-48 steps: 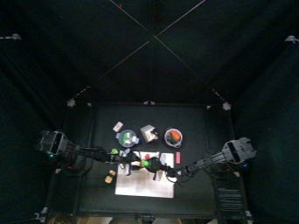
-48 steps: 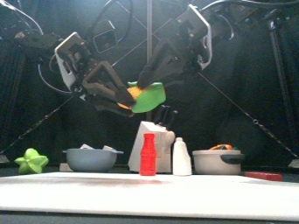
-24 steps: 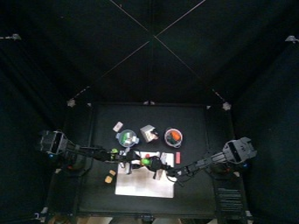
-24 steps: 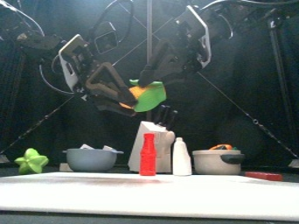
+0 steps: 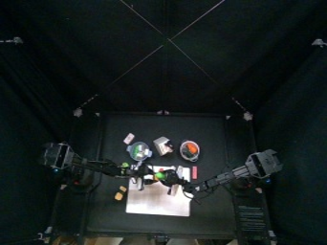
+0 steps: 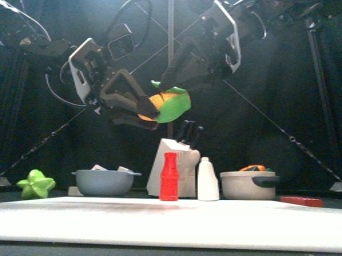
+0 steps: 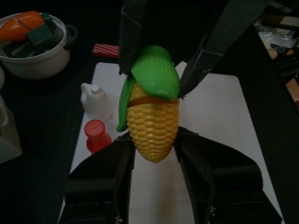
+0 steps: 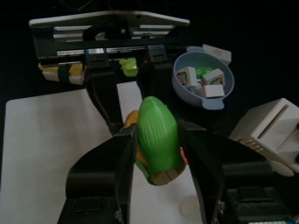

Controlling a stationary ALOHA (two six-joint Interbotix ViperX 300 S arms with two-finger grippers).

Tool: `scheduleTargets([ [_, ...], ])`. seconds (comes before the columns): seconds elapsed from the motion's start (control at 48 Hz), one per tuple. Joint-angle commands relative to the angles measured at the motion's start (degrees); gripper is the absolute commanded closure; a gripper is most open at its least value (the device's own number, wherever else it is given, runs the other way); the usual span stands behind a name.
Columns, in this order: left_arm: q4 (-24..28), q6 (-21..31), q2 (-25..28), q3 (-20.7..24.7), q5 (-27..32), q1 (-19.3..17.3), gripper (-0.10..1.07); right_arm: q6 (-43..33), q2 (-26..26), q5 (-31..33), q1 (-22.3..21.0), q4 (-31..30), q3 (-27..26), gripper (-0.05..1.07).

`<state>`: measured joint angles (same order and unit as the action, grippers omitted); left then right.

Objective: Remove corn husk

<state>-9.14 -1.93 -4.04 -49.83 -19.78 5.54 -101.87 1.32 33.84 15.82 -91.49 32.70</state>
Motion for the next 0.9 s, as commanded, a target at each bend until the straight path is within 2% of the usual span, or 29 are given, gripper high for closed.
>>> scheduleTargets([
  [0.0, 0.2, 0.1, -0.4, 0.4, 0.0, 0.1, 0.32, -0.2, 3.0, 1.1, 0.1, -0.4, -0.4, 0.53],
  [0.875, 0.2, 0.0, -0.4, 0.4, 0.0, 0.1, 0.32, -0.3, 6.2, 6.7, 2.5, 0.0, 1.9, 0.53],
])
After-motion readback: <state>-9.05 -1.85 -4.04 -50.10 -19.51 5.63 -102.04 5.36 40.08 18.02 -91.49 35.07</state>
